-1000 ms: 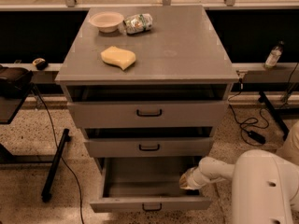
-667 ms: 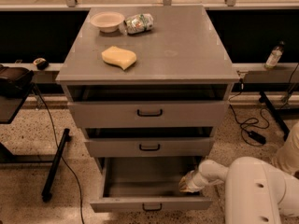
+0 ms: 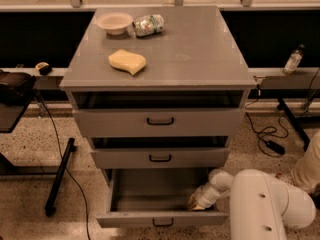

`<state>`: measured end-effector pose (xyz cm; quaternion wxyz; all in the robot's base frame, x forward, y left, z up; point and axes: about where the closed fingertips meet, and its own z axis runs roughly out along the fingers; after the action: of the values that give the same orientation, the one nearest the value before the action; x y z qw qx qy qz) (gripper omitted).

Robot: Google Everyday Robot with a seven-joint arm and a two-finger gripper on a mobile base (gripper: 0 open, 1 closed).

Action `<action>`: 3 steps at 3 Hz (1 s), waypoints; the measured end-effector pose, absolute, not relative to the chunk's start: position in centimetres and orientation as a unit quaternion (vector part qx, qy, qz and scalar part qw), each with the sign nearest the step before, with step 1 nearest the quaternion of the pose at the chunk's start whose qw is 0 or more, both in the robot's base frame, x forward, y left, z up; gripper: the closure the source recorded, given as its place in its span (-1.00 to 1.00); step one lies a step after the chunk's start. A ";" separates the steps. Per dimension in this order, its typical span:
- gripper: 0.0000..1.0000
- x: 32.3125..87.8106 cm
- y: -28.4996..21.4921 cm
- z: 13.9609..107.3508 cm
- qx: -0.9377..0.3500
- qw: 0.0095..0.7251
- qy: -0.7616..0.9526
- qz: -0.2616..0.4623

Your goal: Open bottom drawer

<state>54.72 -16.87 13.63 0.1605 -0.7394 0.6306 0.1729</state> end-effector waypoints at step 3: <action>1.00 47.1 -17.8 14.8 -0.685 0.143 0.661 0.271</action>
Offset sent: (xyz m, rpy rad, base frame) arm -0.1397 -0.0272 0.0228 0.1700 0.3320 -0.1302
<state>47.06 -17.79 14.79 0.1429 -0.6852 0.6609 0.2707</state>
